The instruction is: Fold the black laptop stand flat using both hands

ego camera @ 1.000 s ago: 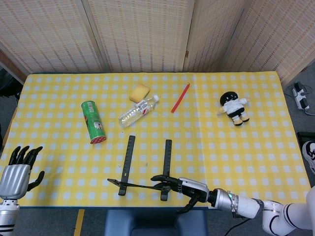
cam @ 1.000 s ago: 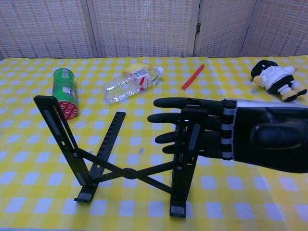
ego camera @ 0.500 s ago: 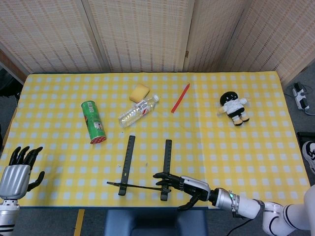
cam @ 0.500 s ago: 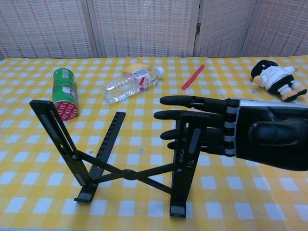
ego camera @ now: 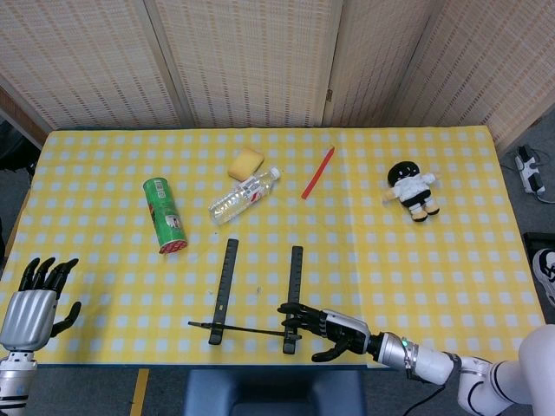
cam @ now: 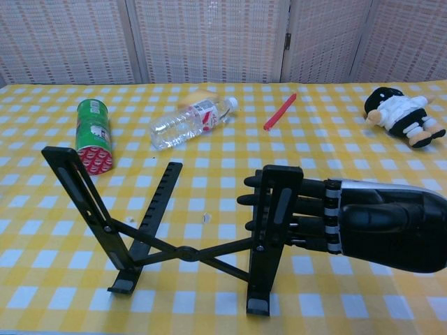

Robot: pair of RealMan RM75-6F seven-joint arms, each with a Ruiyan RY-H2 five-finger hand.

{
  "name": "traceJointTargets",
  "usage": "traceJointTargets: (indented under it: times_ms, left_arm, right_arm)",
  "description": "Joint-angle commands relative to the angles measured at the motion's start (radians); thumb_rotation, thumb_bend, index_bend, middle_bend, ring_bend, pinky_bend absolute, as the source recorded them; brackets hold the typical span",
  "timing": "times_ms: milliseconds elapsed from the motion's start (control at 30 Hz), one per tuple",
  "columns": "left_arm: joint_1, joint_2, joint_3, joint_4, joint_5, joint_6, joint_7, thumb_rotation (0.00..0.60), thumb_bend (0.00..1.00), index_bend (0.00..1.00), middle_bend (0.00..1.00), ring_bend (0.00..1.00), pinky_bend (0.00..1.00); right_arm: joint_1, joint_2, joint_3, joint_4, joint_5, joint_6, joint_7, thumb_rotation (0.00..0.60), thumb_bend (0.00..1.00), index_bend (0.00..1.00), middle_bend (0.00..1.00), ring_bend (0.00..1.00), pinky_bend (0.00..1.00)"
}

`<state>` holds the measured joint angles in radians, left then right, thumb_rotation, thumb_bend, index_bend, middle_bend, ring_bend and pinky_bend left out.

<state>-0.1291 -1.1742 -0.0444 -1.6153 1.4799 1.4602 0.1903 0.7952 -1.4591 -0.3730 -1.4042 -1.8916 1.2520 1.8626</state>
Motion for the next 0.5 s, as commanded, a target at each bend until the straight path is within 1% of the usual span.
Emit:
traceJointTargets:
  times_ms: [33, 400, 500]
  left_arm:
    - [-0.001, 0.000, -0.001, -0.002, 0.000, -0.001, 0.003, 0.600, 0.41, 0.15, 0.25, 0.12, 0.00]
    - [-0.004, 0.001, -0.002, -0.007, -0.001, -0.003, 0.009, 0.600, 0.41, 0.15, 0.25, 0.12, 0.00]
    - [-0.006, 0.001, -0.004, -0.007, -0.002, -0.005, 0.010, 0.600, 0.41, 0.15, 0.25, 0.12, 0.00]
  right_arm:
    - [0.000, -0.010, -0.010, 0.014, -0.001, 0.006, 0.033, 0.492, 0.00, 0.00, 0.01, 0.08, 0.00]
    - [-0.006, -0.039, -0.036, 0.046, 0.014, 0.008, 0.147, 0.493, 0.00, 0.00, 0.02, 0.08, 0.00]
    - [-0.009, -0.045, -0.040, 0.053, 0.018, 0.007, 0.161, 0.492, 0.00, 0.00, 0.02, 0.08, 0.00]
